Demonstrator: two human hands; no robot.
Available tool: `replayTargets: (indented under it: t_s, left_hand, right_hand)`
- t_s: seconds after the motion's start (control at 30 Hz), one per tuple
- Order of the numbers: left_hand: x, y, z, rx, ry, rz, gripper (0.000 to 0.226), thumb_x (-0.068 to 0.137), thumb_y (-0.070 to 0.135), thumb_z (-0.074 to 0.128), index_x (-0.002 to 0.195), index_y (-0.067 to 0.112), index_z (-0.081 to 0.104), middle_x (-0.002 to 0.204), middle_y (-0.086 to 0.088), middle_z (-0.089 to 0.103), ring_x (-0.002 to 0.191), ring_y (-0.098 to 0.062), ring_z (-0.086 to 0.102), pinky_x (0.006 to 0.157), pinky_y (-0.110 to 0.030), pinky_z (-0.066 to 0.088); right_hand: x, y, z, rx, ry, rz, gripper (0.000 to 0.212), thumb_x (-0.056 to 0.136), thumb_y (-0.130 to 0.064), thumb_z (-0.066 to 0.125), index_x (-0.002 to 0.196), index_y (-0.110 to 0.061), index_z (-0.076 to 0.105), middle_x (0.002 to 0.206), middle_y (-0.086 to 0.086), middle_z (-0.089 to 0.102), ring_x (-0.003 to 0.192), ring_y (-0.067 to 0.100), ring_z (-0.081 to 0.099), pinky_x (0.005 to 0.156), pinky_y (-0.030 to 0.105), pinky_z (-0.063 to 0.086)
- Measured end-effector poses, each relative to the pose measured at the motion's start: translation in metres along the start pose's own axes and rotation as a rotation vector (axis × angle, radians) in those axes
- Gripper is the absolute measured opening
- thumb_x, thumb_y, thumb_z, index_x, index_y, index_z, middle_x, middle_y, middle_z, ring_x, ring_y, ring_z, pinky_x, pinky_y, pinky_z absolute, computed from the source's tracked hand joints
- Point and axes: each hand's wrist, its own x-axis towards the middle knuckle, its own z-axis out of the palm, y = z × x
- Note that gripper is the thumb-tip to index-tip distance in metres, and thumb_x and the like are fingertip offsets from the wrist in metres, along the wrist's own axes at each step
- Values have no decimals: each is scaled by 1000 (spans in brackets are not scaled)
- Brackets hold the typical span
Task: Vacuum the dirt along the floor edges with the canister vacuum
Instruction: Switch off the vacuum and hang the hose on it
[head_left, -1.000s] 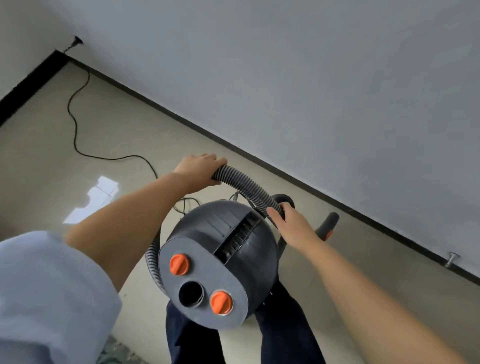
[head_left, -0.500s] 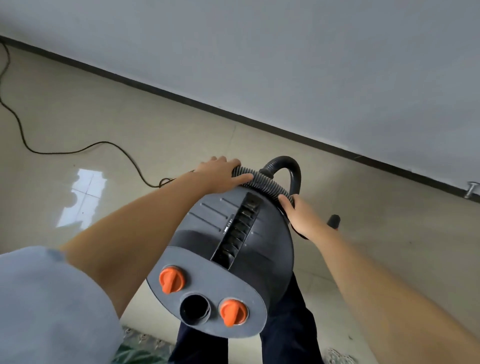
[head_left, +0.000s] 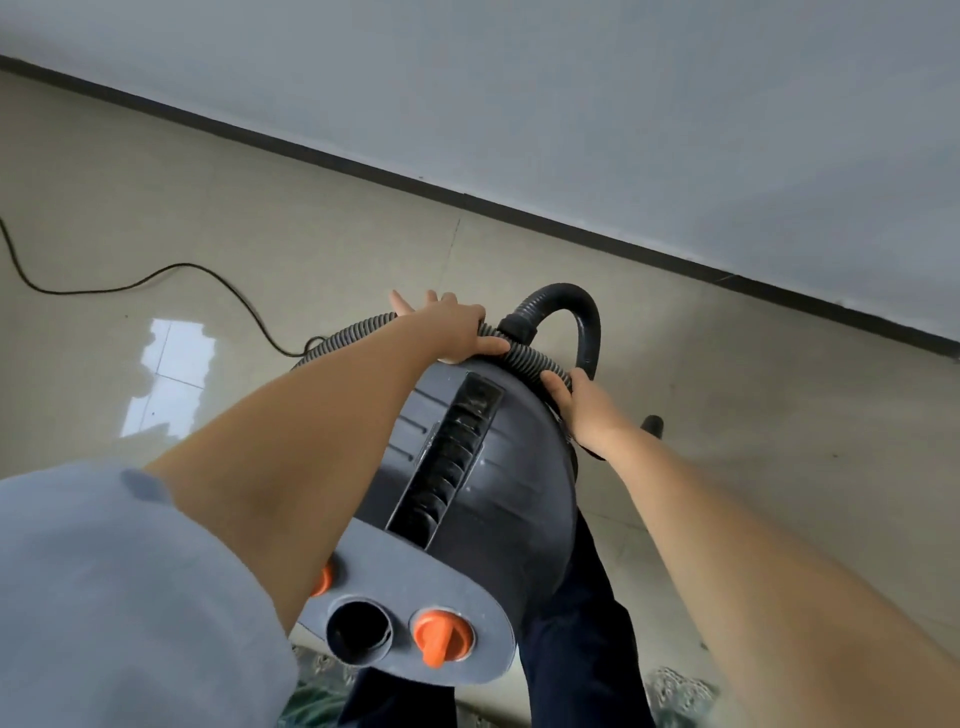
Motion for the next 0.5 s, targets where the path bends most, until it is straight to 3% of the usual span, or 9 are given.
replayTargets:
  t_s: [0.1,0.23,0.37,0.5]
  left_hand:
    - [-8,-1,6,-72,66,-15,63,89,66,35,137,26,41,144,-14,37,139,-35,23,111,-64,3]
    - [-40,-4,17,-245,248,67,49,95,45,42,139,25,40,146,-10,35,137,-30,27,116,-51,13]
    - [-96,-29,12,-363,216,67,50,96,36,44,142,18,36,146,-13,35,136,-30,29,110,-47,32]
    - [-166,-57,-4,-532,308,-36,46,97,35,45,138,13,41,134,-14,50,120,-29,48,97,-37,39]
  right_hand:
    - [-7,-6,-5,-27,-16,4,47,96,-55,29,108,-14,47,108,11,60,103,33,57,94,48,44]
    - [-25,-24,-27,-50,-50,-25,45,101,-41,33,128,-9,49,122,12,59,115,30,54,88,32,38]
    - [-64,-51,-59,-172,-100,-78,54,101,-40,30,148,-14,28,153,6,33,139,26,32,110,33,25]
    - [-112,-92,-89,-276,-43,-190,49,102,-31,32,146,-11,32,150,10,36,135,28,37,105,31,31]
